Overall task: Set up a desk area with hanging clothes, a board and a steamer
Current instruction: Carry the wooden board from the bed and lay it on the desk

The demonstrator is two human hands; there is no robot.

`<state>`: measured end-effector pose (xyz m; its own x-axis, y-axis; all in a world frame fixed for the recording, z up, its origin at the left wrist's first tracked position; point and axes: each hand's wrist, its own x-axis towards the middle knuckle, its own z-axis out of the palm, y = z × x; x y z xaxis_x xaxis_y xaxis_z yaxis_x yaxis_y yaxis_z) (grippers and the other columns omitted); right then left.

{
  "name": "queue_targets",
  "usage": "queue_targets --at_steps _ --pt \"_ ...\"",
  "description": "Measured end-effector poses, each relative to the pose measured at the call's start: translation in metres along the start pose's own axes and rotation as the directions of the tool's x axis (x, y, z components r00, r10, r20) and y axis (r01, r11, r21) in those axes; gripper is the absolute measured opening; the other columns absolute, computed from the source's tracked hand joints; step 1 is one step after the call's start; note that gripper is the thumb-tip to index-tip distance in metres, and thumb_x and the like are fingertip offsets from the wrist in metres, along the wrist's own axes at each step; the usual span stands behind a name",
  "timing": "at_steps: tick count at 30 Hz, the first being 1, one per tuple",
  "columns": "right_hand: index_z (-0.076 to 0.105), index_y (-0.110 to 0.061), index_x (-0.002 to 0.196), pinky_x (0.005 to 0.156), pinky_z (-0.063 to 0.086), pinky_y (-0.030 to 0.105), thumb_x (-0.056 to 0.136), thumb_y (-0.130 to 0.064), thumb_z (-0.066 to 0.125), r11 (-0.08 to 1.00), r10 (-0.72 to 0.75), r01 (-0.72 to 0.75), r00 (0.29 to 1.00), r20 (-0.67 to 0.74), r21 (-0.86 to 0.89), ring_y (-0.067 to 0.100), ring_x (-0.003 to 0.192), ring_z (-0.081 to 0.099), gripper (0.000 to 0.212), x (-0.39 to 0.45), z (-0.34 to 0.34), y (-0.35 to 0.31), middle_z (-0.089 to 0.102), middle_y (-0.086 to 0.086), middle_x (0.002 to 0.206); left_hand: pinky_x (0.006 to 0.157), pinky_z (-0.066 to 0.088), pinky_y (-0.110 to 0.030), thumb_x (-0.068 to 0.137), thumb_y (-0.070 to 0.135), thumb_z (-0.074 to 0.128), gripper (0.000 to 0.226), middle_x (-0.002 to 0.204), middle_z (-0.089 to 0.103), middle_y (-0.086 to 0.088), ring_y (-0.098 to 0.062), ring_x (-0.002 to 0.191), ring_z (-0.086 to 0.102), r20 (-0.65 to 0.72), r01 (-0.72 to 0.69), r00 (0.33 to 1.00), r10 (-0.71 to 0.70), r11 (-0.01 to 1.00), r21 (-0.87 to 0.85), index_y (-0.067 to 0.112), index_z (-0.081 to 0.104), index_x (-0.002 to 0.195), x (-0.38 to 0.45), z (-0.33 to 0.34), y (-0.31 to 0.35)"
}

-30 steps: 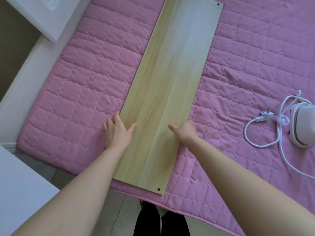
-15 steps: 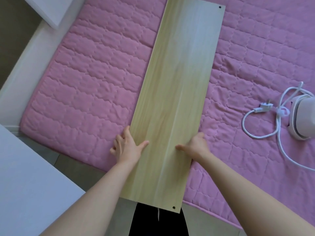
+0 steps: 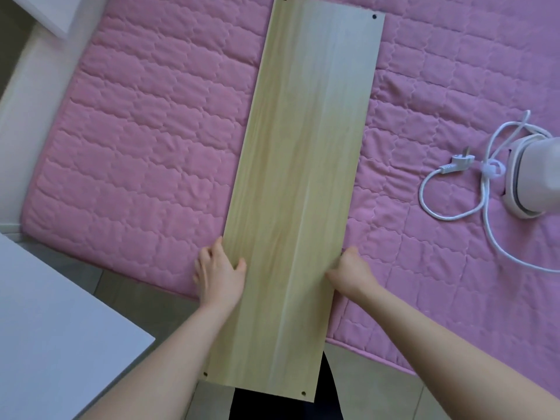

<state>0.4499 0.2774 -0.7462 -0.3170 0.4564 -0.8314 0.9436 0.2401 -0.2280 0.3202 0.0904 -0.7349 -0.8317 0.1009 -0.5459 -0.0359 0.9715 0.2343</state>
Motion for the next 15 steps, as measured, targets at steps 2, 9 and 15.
queue_targets --at_steps 2,9,15 --pt "0.034 -0.008 0.100 0.058 0.033 0.032 0.086 -0.010 0.053 0.996 -0.018 0.023 0.998 -0.056 0.090 0.026 0.080 0.050 0.023 0.009 -0.017 -0.006 0.054 0.005 0.086 0.108 0.028 -0.045 0.088 0.028 0.062 0.066 0.138 0.040 -0.018 -0.035 0.130 0.035 -0.005 -0.031 1.000 0.030 0.997 -0.071 0.013 0.033 0.145 0.017 -0.006 0.023" --pt "0.040 0.003 0.120 0.077 0.045 0.035 0.083 -0.016 0.066 0.972 -0.018 0.062 0.981 -0.191 0.228 0.033 0.105 0.058 0.049 0.051 -0.067 -0.041 0.059 0.016 0.111 0.107 0.028 -0.043 0.087 0.034 0.064 0.069 0.140 0.038 -0.020 -0.038 0.130 0.036 -0.020 -0.026 1.000 0.024 0.995 -0.092 0.014 0.032 0.145 0.070 -0.015 0.089" --pt "0.026 0.001 0.131 0.086 0.040 0.036 0.077 -0.034 0.078 0.979 0.052 -0.017 0.985 -0.166 0.202 0.036 0.119 0.049 0.082 0.062 -0.064 -0.062 0.041 0.021 0.136 0.102 0.033 -0.045 0.089 0.039 0.061 0.068 0.137 0.038 -0.022 -0.042 0.124 0.039 -0.020 -0.062 0.998 0.064 0.995 0.077 0.011 0.031 0.143 0.079 -0.009 0.089"
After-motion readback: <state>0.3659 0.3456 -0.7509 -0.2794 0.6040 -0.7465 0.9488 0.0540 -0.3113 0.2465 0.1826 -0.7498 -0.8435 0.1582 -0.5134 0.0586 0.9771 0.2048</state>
